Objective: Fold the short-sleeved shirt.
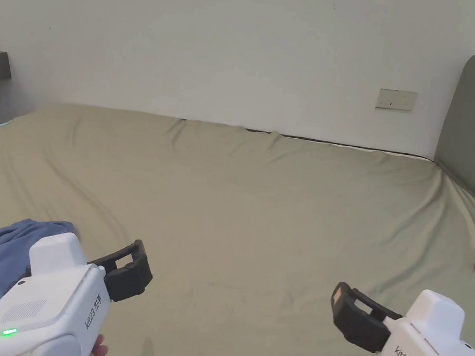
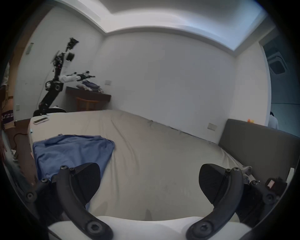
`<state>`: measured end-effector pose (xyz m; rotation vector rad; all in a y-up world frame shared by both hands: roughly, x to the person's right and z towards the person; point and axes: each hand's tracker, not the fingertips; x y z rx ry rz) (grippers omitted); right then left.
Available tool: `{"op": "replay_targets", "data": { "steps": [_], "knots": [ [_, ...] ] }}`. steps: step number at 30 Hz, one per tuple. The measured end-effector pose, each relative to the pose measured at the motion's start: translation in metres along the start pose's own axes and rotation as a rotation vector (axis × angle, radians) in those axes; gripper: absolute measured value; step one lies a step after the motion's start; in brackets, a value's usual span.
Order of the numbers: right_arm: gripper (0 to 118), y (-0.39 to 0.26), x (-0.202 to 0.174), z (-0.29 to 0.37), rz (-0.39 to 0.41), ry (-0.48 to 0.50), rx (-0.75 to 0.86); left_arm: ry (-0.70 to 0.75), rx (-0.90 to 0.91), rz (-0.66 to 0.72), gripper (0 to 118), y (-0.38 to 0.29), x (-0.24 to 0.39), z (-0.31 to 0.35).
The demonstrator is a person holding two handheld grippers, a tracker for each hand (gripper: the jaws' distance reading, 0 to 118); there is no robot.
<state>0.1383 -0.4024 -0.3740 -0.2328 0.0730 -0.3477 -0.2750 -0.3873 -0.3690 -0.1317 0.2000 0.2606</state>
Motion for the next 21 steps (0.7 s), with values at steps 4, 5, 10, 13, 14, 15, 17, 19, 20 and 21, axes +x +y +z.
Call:
{"op": "replay_targets", "data": {
  "steps": [4, 5, 10, 13, 14, 15, 17, 19, 20, 21],
  "knots": [
    [118, -0.003, -0.008, -0.002, 0.191, -0.078, 0.041, -0.076, 0.025, -0.197, 118, -0.007, 0.013, 0.002],
    [118, -0.002, -0.012, -0.001, 0.211, -0.084, 0.055, -0.080, 0.041, -0.208, 118, -0.007, 0.015, 0.004],
    [118, 0.000, -0.019, 0.002, 0.228, -0.055, 0.115, -0.119, 0.018, -0.256, 118, -0.012, 0.025, 0.005],
    [118, 0.000, -0.023, 0.002, 0.259, -0.038, 0.129, -0.129, 0.017, -0.296, 118, -0.016, 0.028, 0.005],
    [118, -0.001, -0.023, 0.004, 0.269, -0.028, 0.148, -0.133, 0.025, -0.303, 118, -0.016, 0.029, 0.005],
    [118, 0.000, -0.025, 0.004, 0.281, -0.023, 0.156, -0.137, 0.036, -0.307, 118, -0.016, 0.029, 0.006],
    [118, 0.002, -0.027, 0.003, 0.285, -0.011, 0.161, -0.146, 0.050, -0.308, 118, -0.015, 0.030, 0.007],
    [118, 0.003, -0.037, 0.011, 0.278, -0.017, 0.152, -0.148, 0.060, -0.312, 118, -0.015, 0.031, 0.009],
    [118, 0.003, -0.039, 0.009, 0.288, -0.041, 0.105, -0.146, 0.061, -0.324, 118, -0.016, 0.032, 0.009],
    [118, 0.002, -0.042, 0.010, 0.334, -0.068, 0.097, -0.140, 0.064, -0.334, 118, -0.017, 0.032, 0.009]
  ]
}}
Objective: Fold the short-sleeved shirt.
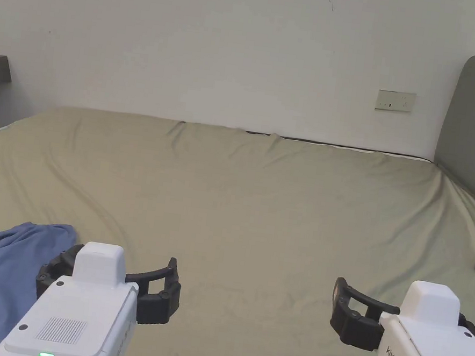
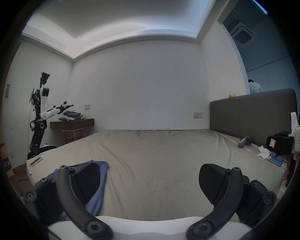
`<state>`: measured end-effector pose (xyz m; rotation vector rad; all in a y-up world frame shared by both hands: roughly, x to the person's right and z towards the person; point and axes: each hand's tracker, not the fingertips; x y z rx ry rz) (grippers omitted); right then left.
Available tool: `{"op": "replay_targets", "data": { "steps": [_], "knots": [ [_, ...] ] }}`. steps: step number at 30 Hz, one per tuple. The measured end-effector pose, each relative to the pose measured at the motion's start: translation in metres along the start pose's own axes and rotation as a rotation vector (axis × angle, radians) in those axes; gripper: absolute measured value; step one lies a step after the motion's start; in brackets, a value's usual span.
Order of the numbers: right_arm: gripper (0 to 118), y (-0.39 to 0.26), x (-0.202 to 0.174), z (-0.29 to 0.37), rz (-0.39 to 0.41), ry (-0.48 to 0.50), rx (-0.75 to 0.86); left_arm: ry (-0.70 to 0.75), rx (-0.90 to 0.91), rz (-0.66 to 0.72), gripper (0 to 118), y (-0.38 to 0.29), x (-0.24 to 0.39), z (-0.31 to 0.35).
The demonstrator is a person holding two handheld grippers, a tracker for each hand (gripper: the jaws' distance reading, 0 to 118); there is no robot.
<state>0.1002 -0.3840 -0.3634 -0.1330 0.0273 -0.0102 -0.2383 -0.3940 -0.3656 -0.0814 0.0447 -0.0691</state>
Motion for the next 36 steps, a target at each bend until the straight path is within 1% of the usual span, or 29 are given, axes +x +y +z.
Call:
{"op": "replay_targets", "data": {
  "steps": [1, 3, 5, 6, 8, 9, 11, 13, 15, 18, 20, 21, 25, 26, 27, 28, 29, 30, 31, 32, 33, 34, 35, 36],
  "knots": [
    [118, -0.001, -0.002, 0.002, 0.028, -0.020, 0.011, 0.002, 0.002, -0.001, 118, 0.000, 0.000, 0.000],
    [118, -0.001, -0.003, 0.007, 0.102, -0.009, 0.118, -0.006, -0.014, 0.016, 118, 0.000, 0.000, 0.000],
    [118, -0.001, 0.003, 0.003, 0.012, 0.012, 0.037, -0.035, -0.033, 0.083, 118, 0.002, -0.002, -0.001],
    [118, -0.001, 0.003, 0.003, 0.006, 0.005, 0.047, -0.043, -0.037, 0.114, 118, 0.003, -0.004, 0.000],
    [118, -0.001, 0.001, 0.003, 0.022, -0.004, 0.058, -0.069, -0.034, 0.159, 118, 0.006, -0.005, 0.001],
    [118, -0.002, 0.003, 0.001, 0.042, -0.005, 0.055, -0.062, -0.022, 0.160, 118, 0.007, -0.005, 0.002],
    [118, -0.004, 0.000, 0.000, 0.059, -0.006, 0.053, -0.047, -0.006, 0.140, 118, 0.009, -0.002, 0.004],
    [118, -0.004, -0.001, 0.001, 0.083, -0.003, 0.065, -0.024, 0.020, 0.090, 118, 0.007, 0.001, 0.006],
    [118, -0.004, -0.003, 0.001, 0.080, 0.004, 0.064, -0.012, 0.035, 0.054, 118, 0.006, 0.003, 0.007],
    [118, -0.004, -0.004, 0.002, 0.097, 0.005, 0.076, -0.030, 0.021, 0.063, 118, 0.007, 0.003, 0.005],
    [118, -0.004, -0.005, 0.002, 0.105, 0.005, 0.081, -0.107, -0.010, 0.081, 118, 0.009, 0.003, 0.003],
    [118, -0.004, -0.004, 0.002, 0.104, 0.009, 0.078, -0.116, -0.025, 0.082, 118, 0.009, 0.004, 0.003],
    [118, -0.004, -0.002, 0.001, 0.091, 0.002, 0.066, -0.059, 0.028, 0.082, 117, 0.010, 0.005, 0.006],
    [118, -0.003, -0.001, 0.000, 0.085, -0.004, 0.059, -0.049, 0.034, 0.058, 113, 0.009, 0.006, 0.007],
    [114, -0.001, 0.000, 0.000, 0.078, -0.008, 0.050, -0.045, 0.048, 0.033, 99, 0.009, 0.006, 0.008],
    [104, 0.001, 0.002, -0.001, 0.058, 0.000, 0.036, -0.049, 0.060, 0.019, 78, 0.009, 0.006, 0.010],
    [75, 0.003, 0.004, 0.000, 0.022, 0.016, 0.013, -0.035, 0.067, -0.007, 49, 0.010, 0.007, 0.011],
    [11, 0.005, 0.006, 0.001, -0.003, 0.013, 0.018, -0.018, 0.076, -0.019, 18, 0.011, 0.008, 0.011],
    [1, 0.006, 0.005, 0.000, 0.009, -0.011, 0.015, -0.014, 0.076, -0.018, 7, 0.012, 0.008, 0.011],
    [0, 0.005, 0.003, -0.002, 0.033, -0.059, -0.008, -0.020, 0.075, -0.004, 5, 0.012, 0.007, 0.011],
    [0, 0.004, 0.005, -0.001, 0.086, -0.112, 0.057, -0.032, 0.066, 0.012, 1, 0.012, 0.004, 0.011],
    [0, 0.004, 0.007, -0.001, 0.123, -0.061, 0.086, -0.041, 0.051, 0.017, 0, 0.012, 0.003, 0.010],
    [0, 0.001, 0.012, -0.005, -0.020, -0.043, -0.073, -0.046, 0.031, 0.021, 0, 0.013, 0.002, 0.008],
    [0, 0.003, 0.013, -0.005, 0.007, -0.055, -0.044, -0.040, 0.026, 0.030, 0, 0.013, 0.001, 0.008]
  ]
}}
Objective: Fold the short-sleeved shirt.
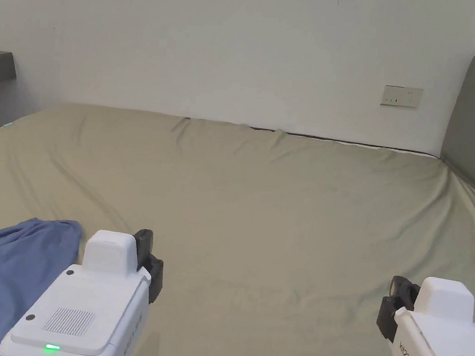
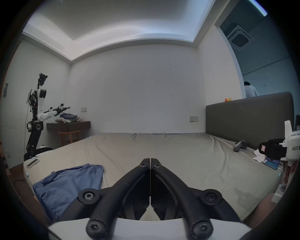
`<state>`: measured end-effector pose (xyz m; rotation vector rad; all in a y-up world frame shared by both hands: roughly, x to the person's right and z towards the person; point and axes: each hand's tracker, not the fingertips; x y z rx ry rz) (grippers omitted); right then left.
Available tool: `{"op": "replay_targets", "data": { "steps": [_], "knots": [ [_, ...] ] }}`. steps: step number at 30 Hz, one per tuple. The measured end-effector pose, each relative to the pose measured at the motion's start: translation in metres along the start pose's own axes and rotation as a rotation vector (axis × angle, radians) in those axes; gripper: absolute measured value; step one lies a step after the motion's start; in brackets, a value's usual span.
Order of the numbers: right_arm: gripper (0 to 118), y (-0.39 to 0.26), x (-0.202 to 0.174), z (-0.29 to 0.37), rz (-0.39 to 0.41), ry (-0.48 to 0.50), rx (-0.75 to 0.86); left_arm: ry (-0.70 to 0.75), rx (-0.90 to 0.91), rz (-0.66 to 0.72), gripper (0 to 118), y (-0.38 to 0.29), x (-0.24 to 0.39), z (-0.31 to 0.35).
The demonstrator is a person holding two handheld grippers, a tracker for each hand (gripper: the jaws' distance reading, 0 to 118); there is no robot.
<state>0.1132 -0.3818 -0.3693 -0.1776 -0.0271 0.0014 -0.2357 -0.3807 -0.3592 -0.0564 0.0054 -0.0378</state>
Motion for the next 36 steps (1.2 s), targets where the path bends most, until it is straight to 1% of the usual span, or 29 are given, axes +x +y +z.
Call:
{"op": "replay_targets", "data": {
  "steps": [3, 7, 11, 14, 17, 18, 20, 21, 23, 24, 26, 27, 30, 33, 34, 36],
  "knots": [
    [0, 0.002, 0.003, 0.003, -0.026, -0.024, 0.005, 0.003, -0.019, 0.014, 0, 0.002, -0.005, -0.003],
    [0, 0.001, -0.001, 0.003, 0.021, -0.019, 0.024, 0.027, -0.029, 0.033, 0, 0.003, -0.013, -0.004],
    [0, 0.002, -0.018, 0.001, 0.068, 0.018, 0.036, 0.100, -0.030, 0.044, 0, 0.004, -0.030, 0.000],
    [0, 0.005, -0.045, -0.004, 0.120, 0.096, 0.072, 0.186, -0.025, 0.043, 0, 0.004, -0.050, 0.008],
    [0, 0.007, -0.078, -0.007, 0.137, 0.203, 0.085, 0.278, -0.008, -0.002, 0, 0.004, -0.071, 0.025],
    [0, 0.009, -0.091, -0.008, 0.145, 0.253, 0.096, 0.308, -0.011, -0.009, 0, 0.003, -0.080, 0.032],
    [0, 0.012, -0.113, -0.009, 0.101, 0.340, 0.085, 0.371, -0.020, -0.011, 0, 0.001, -0.096, 0.048],
    [0, 0.012, -0.127, -0.009, 0.094, 0.385, 0.089, 0.408, -0.026, -0.015, 0, 0.000, -0.105, 0.057],
    [0, 0.010, -0.149, -0.006, 0.098, 0.447, 0.062, 0.476, -0.040, -0.002, 0, 0.000, -0.123, 0.071],
    [0, 0.009, -0.161, -0.002, 0.138, 0.475, 0.091, 0.509, -0.045, 0.018, 0, 0.000, -0.133, 0.079],
    [0, 0.008, -0.178, 0.006, 0.187, 0.523, 0.138, 0.562, -0.046, 0.055, 0, 0.001, -0.150, 0.090],
    [0, 0.008, -0.186, 0.009, 0.175, 0.558, 0.115, 0.590, -0.044, 0.063, 0, 0.002, -0.156, 0.095],
    [0, 0.009, -0.199, 0.019, 0.181, 0.596, 0.129, 0.633, -0.041, 0.083, 0, 0.003, -0.168, 0.106],
    [0, 0.012, -0.201, 0.029, 0.187, 0.621, 0.127, 0.656, -0.056, 0.100, 0, 0.004, -0.166, 0.105],
    [0, 0.015, -0.201, 0.031, 0.165, 0.637, 0.080, 0.649, -0.072, 0.125, 0, 0.003, -0.164, 0.102],
    [0, 0.023, -0.195, 0.035, 0.115, 0.713, 0.037, 0.562, -0.109, 0.107, 0, 0.005, -0.162, 0.087]
  ]
}}
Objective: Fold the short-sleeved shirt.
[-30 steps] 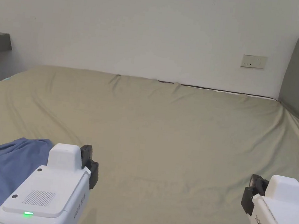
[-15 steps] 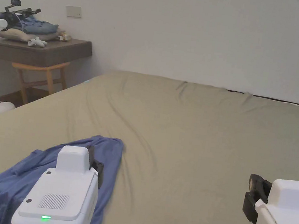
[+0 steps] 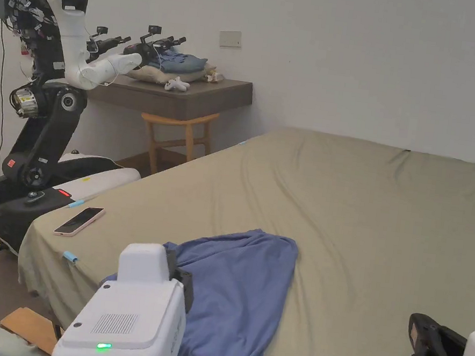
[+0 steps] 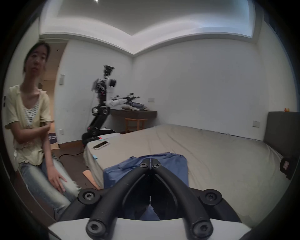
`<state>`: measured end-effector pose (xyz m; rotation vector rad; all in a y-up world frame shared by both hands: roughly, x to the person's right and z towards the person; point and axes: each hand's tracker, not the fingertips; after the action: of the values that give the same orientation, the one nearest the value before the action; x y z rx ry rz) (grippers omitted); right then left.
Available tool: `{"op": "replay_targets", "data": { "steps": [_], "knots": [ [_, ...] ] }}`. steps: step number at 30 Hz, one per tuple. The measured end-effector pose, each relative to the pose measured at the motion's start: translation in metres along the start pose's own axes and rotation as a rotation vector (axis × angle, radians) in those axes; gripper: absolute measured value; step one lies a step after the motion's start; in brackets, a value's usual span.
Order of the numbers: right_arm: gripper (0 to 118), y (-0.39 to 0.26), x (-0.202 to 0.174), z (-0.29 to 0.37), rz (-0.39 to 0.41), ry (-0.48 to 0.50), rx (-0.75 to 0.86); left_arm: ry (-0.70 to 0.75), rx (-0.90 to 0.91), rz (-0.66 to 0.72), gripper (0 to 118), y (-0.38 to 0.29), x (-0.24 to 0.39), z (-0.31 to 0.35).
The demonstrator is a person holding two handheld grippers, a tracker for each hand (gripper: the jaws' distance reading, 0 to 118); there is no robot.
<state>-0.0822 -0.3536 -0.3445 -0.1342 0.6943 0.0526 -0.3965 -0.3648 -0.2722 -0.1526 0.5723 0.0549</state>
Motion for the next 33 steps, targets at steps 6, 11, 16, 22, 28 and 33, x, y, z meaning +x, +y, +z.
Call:
{"op": "replay_targets", "data": {
  "steps": [6, 11, 16, 22, 28, 33],
  "knots": [
    [0, 0.014, 0.019, 0.006, 0.138, 0.015, 0.029, -0.068, -0.049, -0.067, 0, 0.019, 0.018, -0.078],
    [0, -0.007, 0.048, 0.004, 0.076, -0.011, -0.077, -0.139, -0.200, -0.073, 0, 0.002, 0.038, -0.193],
    [0, -0.028, 0.075, -0.001, 0.043, -0.086, -0.195, -0.206, -0.423, -0.020, 110, -0.036, 0.061, -0.313],
    [0, -0.034, 0.101, -0.002, 0.000, -0.166, -0.232, -0.265, -0.552, -0.022, 116, -0.072, 0.102, -0.388],
    [0, -0.039, 0.119, -0.002, 0.005, -0.204, -0.245, -0.279, -0.665, -0.124, 116, -0.103, 0.147, -0.384],
    [0, -0.040, 0.122, 0.002, 0.007, -0.202, -0.253, -0.216, -0.654, -0.161, 91, -0.096, 0.146, -0.385]
  ]
}}
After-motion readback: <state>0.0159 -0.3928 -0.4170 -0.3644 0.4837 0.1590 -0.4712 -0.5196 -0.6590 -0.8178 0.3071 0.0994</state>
